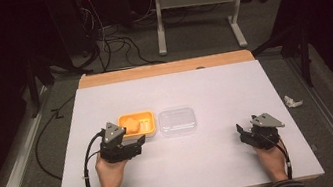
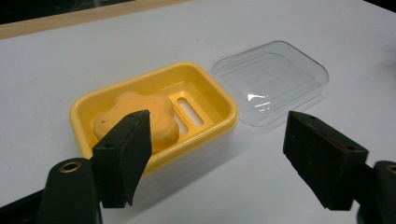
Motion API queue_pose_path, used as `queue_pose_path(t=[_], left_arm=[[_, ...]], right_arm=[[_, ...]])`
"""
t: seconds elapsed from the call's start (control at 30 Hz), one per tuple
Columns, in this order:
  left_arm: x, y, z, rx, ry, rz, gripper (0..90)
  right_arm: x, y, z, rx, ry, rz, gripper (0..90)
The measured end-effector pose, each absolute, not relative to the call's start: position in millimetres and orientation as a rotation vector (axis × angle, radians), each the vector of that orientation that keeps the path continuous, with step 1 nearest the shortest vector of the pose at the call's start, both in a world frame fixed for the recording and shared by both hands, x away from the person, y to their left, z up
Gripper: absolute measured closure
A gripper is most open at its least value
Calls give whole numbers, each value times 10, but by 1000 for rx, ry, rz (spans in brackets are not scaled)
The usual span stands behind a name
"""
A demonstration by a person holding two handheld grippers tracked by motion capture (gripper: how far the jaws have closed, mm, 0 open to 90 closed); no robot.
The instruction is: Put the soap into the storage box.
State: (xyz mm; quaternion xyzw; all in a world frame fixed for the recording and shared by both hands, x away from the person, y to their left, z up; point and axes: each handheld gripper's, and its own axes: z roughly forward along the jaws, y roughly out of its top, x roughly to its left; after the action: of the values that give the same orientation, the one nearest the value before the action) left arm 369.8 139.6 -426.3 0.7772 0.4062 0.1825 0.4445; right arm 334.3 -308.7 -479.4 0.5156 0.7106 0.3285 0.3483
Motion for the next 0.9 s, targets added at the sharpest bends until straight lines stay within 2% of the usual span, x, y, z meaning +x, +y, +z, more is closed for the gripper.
queue_pose_path(t=[0.57,0.9], left_arm=[[3520,1432,-4482,1902,1027,424,241],[3464,1411,-4627,1894,1045,454,240]], right_arm=[[3343,-3083,-4795,1338,1841,845,341],[3344,-3083,-4795,1338,1841,844,341]])
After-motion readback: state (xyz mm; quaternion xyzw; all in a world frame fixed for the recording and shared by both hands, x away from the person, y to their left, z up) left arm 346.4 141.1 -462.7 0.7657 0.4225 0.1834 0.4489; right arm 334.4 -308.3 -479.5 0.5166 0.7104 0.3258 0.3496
